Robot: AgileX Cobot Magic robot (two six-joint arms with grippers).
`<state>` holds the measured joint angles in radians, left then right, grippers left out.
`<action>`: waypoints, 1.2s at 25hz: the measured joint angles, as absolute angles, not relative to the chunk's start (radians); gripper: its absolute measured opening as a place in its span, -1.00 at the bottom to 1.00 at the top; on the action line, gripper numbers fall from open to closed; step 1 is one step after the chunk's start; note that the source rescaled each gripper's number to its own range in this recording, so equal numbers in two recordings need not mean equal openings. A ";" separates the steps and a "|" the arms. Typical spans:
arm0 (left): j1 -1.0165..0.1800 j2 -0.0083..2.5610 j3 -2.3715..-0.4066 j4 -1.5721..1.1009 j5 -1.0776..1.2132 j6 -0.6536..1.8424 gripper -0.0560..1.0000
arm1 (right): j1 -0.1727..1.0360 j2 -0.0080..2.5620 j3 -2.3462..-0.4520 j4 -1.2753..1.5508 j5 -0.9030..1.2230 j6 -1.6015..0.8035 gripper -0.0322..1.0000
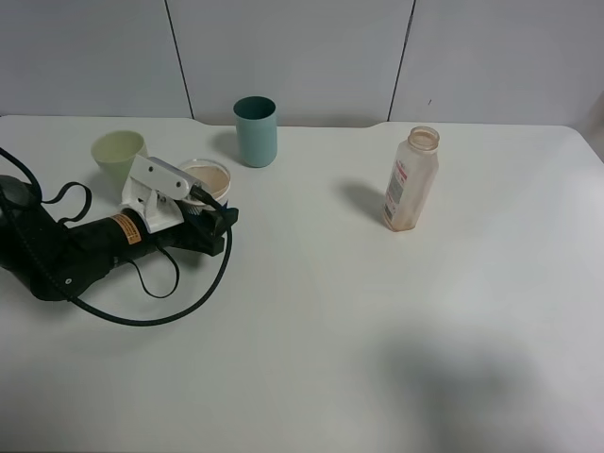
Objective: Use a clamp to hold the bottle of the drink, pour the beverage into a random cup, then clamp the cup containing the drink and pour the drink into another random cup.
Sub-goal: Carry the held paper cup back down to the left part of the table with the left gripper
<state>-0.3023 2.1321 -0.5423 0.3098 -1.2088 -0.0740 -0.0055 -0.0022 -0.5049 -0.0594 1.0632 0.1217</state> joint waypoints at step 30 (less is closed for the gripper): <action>-0.302 2.201 -0.626 0.331 -1.218 -0.090 -0.89 | -0.005 -0.002 -0.505 -0.059 1.063 0.122 1.00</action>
